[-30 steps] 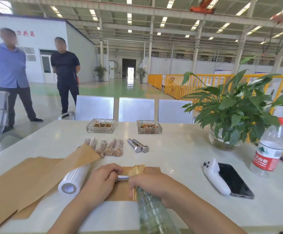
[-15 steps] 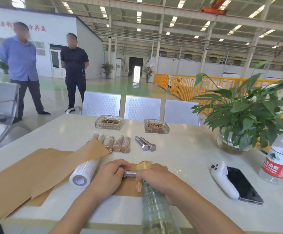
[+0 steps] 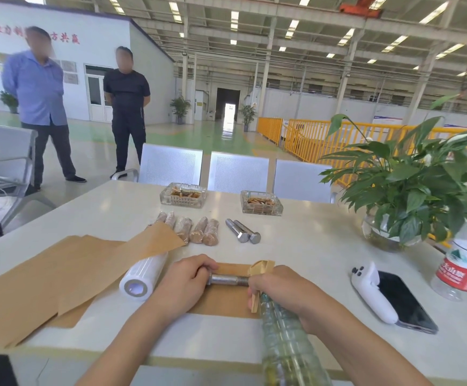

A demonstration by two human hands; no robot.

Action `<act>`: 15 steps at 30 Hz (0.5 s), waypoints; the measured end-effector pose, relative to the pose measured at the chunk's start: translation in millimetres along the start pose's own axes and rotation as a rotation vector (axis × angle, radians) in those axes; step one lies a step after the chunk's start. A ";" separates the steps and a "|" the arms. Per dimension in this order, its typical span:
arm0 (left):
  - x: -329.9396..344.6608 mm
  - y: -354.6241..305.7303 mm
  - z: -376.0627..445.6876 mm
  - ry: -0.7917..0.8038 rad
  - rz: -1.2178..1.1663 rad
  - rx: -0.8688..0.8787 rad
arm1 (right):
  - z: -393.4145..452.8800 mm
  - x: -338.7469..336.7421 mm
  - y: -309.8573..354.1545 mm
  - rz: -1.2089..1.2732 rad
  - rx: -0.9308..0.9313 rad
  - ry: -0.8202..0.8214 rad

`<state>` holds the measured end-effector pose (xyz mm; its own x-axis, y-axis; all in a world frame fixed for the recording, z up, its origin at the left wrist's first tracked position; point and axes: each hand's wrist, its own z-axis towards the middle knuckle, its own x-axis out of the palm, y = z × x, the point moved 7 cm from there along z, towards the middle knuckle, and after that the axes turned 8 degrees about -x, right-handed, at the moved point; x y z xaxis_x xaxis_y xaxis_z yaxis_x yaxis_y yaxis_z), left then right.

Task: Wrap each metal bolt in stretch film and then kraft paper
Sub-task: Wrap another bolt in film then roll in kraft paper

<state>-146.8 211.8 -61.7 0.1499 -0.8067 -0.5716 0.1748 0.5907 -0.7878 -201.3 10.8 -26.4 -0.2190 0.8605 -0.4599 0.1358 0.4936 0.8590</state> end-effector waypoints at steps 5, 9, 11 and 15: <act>-0.4 0.7 -1.1 -0.004 0.019 -0.014 | -5.1 -18.1 -8.1 -0.087 -0.001 -0.076; -1.1 -0.1 -2.1 -0.009 0.016 -0.018 | -6.6 -37.5 -7.8 -0.033 -0.004 -0.122; -2.1 -0.7 -2.2 -0.011 0.010 -0.020 | -4.7 -57.2 3.1 -0.002 -0.073 -0.183; -2.1 -3.0 -2.1 -0.019 0.004 -0.015 | -0.2 -105.3 41.8 0.047 -0.270 -0.323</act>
<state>-149.7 211.6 -58.6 0.1695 -0.8038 -0.5703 0.1593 0.5934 -0.7890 -172.8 -59.1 58.0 0.1017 0.8976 -0.4289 -0.1290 0.4394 0.8890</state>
